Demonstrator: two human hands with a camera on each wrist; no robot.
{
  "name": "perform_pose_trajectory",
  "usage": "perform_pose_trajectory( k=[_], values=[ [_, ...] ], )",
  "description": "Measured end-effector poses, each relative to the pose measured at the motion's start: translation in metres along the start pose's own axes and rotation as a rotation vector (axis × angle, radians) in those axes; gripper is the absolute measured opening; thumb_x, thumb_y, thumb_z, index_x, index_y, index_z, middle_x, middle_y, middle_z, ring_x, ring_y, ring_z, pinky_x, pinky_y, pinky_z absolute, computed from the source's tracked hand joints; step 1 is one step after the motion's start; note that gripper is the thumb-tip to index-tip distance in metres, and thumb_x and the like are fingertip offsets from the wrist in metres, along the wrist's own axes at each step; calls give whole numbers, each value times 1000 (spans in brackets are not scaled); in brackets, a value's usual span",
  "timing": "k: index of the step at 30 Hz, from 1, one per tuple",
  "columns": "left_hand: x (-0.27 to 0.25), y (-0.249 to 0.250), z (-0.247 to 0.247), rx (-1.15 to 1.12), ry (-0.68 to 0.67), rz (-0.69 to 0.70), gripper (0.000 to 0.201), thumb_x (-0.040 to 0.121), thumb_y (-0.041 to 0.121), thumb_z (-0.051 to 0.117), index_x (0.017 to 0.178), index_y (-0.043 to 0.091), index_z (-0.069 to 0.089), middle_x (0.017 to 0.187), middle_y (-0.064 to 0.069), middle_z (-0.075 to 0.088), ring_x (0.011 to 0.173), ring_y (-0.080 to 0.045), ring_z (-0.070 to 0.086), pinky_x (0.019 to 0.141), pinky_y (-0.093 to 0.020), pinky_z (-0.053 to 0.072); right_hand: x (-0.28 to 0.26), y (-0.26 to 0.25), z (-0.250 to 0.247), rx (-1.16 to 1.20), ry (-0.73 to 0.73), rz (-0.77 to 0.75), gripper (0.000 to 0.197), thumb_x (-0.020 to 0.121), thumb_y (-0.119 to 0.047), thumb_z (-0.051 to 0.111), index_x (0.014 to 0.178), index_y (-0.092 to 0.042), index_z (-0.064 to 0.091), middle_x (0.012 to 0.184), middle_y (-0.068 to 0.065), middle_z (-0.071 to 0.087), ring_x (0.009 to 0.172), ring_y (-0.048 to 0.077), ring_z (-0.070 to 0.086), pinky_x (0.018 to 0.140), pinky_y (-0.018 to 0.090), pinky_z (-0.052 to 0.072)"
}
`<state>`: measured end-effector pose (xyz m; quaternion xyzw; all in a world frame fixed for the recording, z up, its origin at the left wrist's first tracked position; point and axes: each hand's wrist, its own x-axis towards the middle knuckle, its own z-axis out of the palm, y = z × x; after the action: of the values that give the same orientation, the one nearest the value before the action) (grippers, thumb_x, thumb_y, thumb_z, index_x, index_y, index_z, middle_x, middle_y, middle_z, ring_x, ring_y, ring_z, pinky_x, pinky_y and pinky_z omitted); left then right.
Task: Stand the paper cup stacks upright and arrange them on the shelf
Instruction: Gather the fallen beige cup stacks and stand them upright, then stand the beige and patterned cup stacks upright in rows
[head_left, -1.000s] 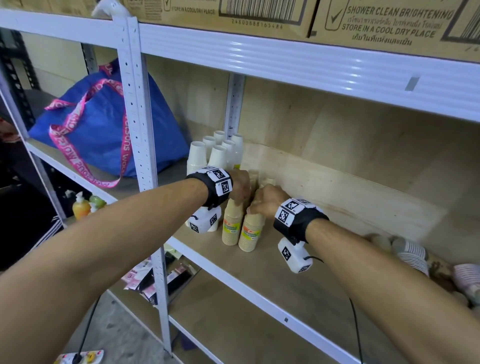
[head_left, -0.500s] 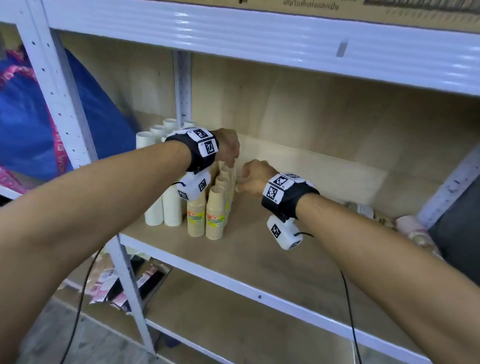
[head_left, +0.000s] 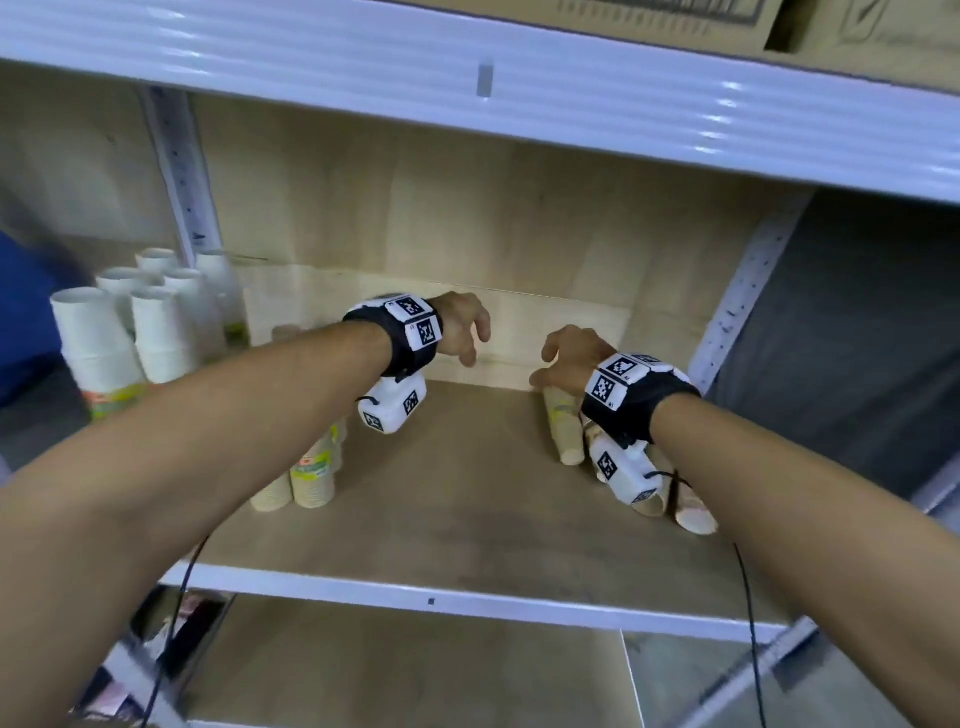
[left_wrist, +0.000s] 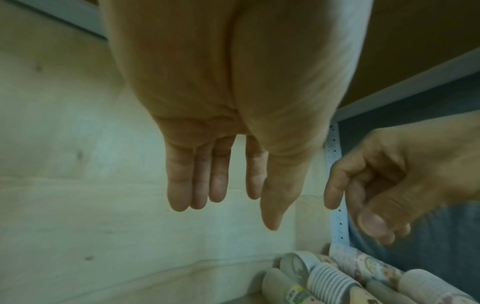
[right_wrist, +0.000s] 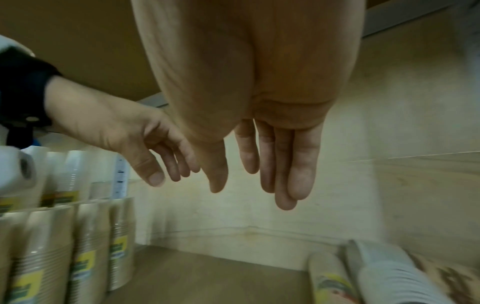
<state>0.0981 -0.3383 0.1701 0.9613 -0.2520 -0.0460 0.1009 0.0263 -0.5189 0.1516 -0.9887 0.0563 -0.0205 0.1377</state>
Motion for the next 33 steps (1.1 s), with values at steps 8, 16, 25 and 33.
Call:
perform_pose_trajectory(
  k=[8, 16, 25, 33],
  values=[
    [32, 50, 42, -17, -66, 163, 48, 84, 18, 74, 129, 23, 58, 132, -3, 49, 114, -21, 52, 84, -25, 42, -16, 78, -7, -44, 18, 171, 39, 80, -33, 71, 111, -11, 63, 118, 7, 58, 106, 27, 58, 82, 28, 49],
    [58, 86, 87, -71, -120, 248, 52, 80, 17, 75, 127, 29, 58, 127, -2, 54, 112, -20, 55, 79, -26, 41, -32, 129, 6, 8, 19, 303, 33, 73, -32, 76, 96, -10, 67, 95, 3, 63, 85, 19, 59, 62, 21, 45],
    [82, 97, 129, -56, -162, 304, 52, 76, 13, 76, 125, 23, 62, 126, -4, 58, 114, -23, 56, 95, -31, 48, -46, 163, 37, 55, 28, 409, 38, 75, -35, 73, 108, -20, 63, 112, 4, 61, 98, 23, 58, 79, 26, 43],
    [101, 88, 154, -19, -187, 309, 53, 78, 19, 78, 128, 24, 60, 130, 0, 58, 116, -20, 57, 92, -25, 46, -34, 162, 68, 126, 20, 487, 52, 74, -37, 66, 120, -16, 54, 121, 6, 57, 112, 29, 56, 97, 38, 45]
  ],
)
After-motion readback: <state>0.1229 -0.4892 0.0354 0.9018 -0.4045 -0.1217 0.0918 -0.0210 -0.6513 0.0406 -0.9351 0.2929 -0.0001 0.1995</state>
